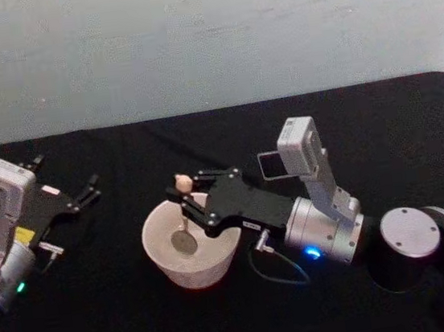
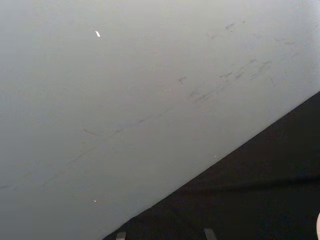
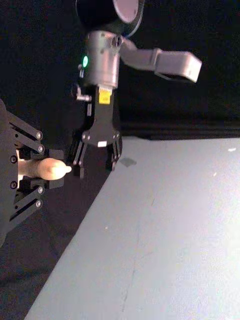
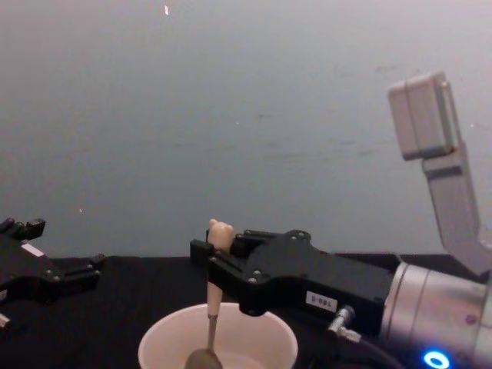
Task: Pick up the stirring spoon with one hand, stir inside the cup, then place it back in its original position.
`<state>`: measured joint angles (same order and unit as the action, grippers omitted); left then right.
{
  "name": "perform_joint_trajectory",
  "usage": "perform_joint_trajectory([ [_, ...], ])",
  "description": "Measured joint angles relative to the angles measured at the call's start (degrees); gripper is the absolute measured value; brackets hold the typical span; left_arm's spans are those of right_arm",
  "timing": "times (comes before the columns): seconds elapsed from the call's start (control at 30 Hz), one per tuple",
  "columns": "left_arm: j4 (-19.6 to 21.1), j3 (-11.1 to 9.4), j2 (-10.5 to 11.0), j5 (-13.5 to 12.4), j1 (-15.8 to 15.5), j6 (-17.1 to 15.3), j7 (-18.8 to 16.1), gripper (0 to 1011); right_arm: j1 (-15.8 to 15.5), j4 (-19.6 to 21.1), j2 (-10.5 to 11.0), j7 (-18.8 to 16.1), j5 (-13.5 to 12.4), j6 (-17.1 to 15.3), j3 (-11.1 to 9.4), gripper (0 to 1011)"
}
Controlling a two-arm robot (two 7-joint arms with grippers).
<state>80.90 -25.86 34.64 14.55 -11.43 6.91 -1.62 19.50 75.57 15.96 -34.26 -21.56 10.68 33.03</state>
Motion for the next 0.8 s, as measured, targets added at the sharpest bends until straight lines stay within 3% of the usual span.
perform_joint_trajectory([
  [0.27, 0.0, 0.0, 0.0, 0.0, 0.0, 0.0, 0.0, 1001, 0.9, -1.9, -0.6, 0.9, 0.7, 0.3, -1.1, 203],
  [0.8, 0.0, 0.0, 0.0, 0.0, 0.0, 0.0, 0.0, 1001, 0.2, -1.5, 0.0, 1.0, 1.0, 0.4, -2.3, 203],
])
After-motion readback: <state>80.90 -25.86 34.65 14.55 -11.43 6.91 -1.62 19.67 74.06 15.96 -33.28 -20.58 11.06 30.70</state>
